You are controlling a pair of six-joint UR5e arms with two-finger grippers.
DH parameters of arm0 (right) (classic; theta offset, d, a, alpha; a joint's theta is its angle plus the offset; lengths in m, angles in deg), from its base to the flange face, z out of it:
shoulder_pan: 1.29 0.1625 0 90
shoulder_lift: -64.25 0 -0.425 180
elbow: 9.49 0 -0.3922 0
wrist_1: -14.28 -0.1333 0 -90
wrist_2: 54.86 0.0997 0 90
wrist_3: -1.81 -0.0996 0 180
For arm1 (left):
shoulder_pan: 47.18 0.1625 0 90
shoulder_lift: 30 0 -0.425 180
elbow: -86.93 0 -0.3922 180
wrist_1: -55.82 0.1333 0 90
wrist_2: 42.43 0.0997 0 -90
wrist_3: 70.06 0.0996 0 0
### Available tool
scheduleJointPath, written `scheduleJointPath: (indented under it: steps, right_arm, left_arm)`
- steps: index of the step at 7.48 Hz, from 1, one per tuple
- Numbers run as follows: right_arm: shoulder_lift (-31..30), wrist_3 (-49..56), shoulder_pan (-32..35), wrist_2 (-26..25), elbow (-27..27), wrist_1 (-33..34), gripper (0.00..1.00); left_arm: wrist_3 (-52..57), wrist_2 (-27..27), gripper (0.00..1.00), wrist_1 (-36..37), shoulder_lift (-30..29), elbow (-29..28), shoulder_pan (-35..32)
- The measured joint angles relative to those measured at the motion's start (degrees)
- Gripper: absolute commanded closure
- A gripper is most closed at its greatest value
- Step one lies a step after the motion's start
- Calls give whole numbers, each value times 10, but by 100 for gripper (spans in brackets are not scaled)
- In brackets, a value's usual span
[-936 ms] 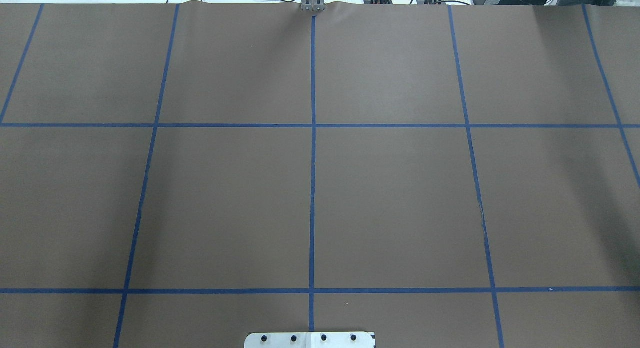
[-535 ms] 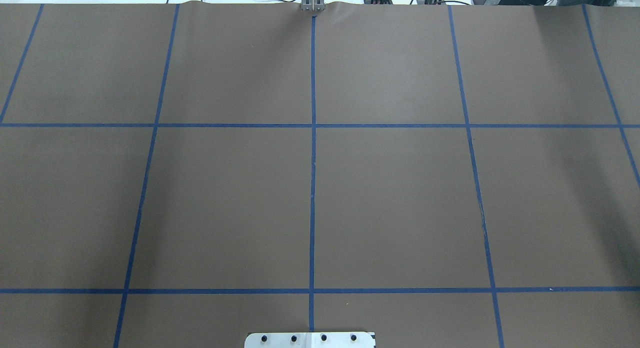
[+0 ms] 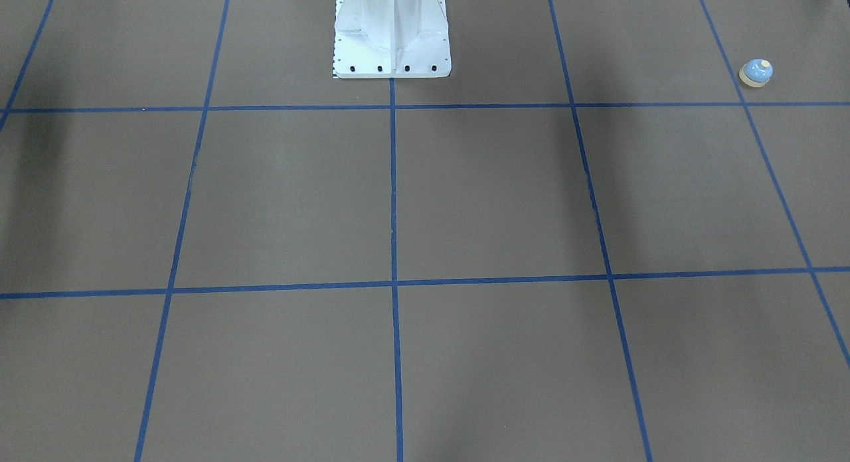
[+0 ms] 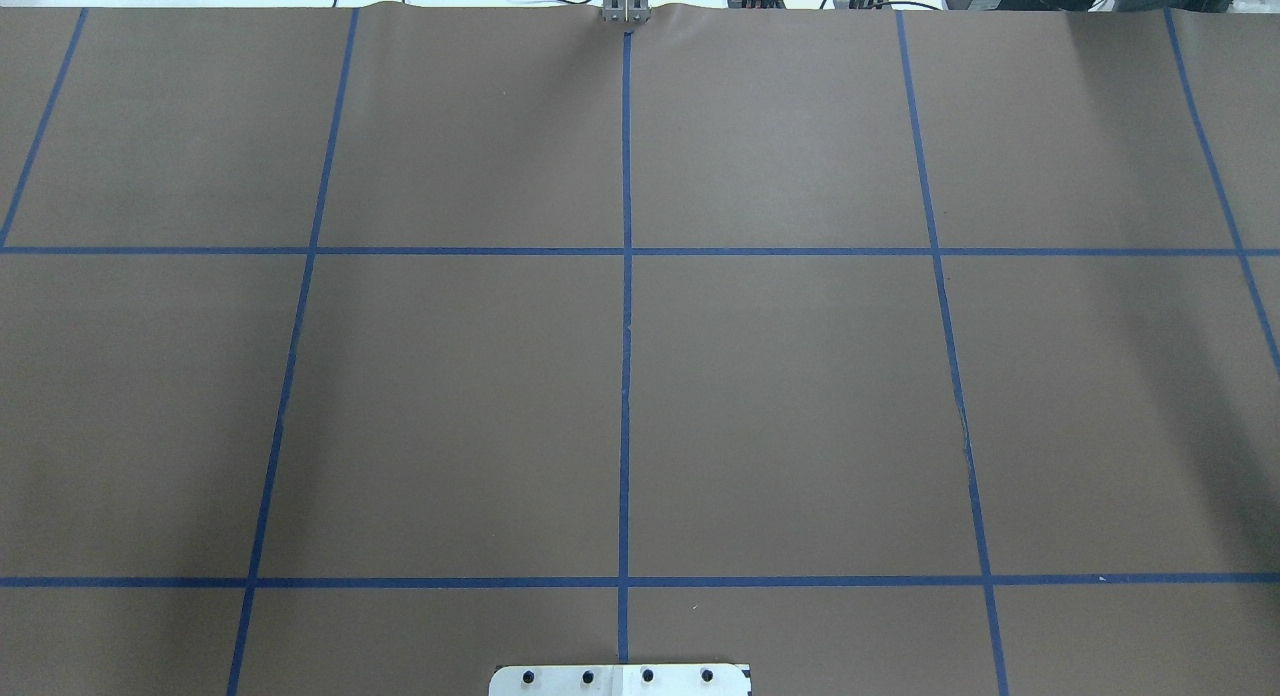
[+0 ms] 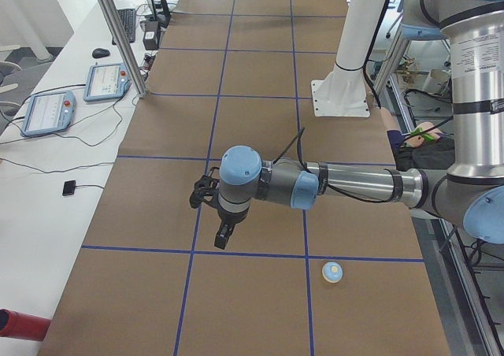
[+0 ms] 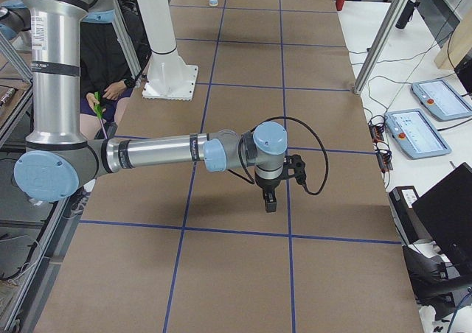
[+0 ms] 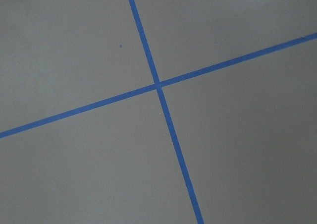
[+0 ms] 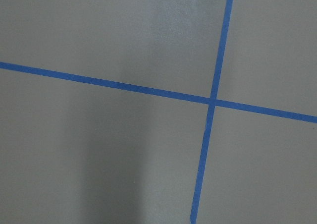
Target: Place and press bell with both arms
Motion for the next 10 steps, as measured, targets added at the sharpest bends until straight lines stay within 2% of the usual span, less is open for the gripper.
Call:
scheduleJointPath:
  steps: [2,6,7,10]
  right_arm:
    - [0,0,0,1,0,0,0]
    - [-1,0,0,1,0,-1,0]
    - [-1,0,0,1,0,-1,0]
    - [-1,0,0,0,0,-1,0]
  left_arm:
    - [-4,0,0,-39,4,-17,20]
    - [-16,0,0,-53,17,-49,98]
    - [-42,1,0,-68,39,-51,126]
    - [-145,1,0,-182,148,-53,233]
